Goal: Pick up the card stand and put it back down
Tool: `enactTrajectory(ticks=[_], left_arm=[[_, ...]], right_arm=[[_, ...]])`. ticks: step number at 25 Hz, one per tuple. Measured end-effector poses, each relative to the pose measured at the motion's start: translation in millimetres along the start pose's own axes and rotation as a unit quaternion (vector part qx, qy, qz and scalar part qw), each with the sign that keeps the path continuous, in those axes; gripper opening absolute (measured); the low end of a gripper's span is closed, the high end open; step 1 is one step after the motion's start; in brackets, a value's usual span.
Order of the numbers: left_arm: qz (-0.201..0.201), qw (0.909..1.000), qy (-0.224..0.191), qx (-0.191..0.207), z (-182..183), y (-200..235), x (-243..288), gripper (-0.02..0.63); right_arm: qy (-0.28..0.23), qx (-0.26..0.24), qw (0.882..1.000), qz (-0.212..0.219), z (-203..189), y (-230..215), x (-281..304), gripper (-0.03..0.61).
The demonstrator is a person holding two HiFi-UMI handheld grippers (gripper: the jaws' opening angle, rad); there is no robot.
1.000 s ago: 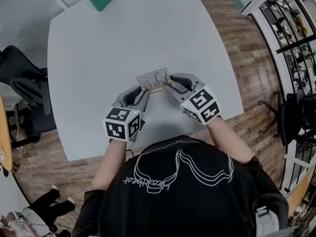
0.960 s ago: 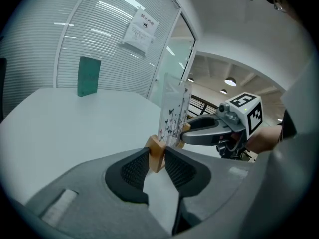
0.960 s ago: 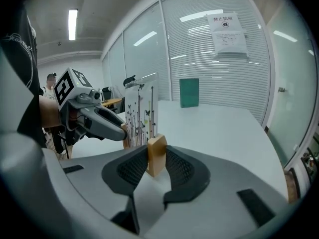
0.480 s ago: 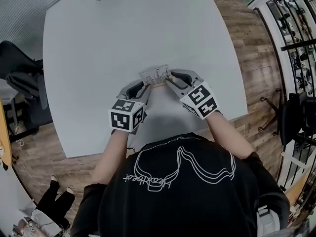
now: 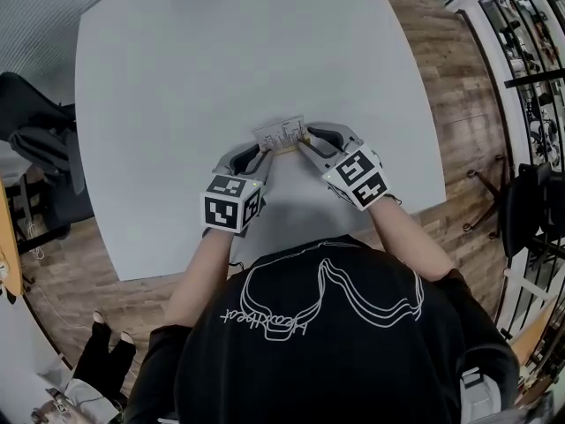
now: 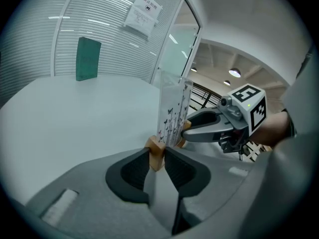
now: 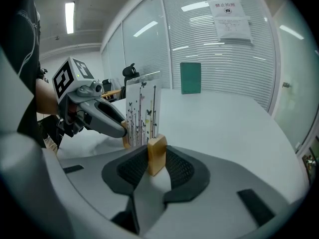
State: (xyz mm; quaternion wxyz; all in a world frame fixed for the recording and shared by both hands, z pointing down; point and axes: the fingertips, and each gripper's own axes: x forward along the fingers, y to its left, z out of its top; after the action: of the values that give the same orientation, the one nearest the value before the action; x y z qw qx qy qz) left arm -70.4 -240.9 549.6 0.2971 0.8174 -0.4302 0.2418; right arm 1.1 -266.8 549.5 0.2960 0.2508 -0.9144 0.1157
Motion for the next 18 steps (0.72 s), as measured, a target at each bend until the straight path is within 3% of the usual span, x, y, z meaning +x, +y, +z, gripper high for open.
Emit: enactTrajectory(ticks=[18], left_arm=[[0.009,0.9997,0.002,0.024,-6.3,-2.3,0.6,0.103]], right_arm=[[-0.009,0.012,1.000,-0.006,-6.2,3.5,-3.8,0.138]])
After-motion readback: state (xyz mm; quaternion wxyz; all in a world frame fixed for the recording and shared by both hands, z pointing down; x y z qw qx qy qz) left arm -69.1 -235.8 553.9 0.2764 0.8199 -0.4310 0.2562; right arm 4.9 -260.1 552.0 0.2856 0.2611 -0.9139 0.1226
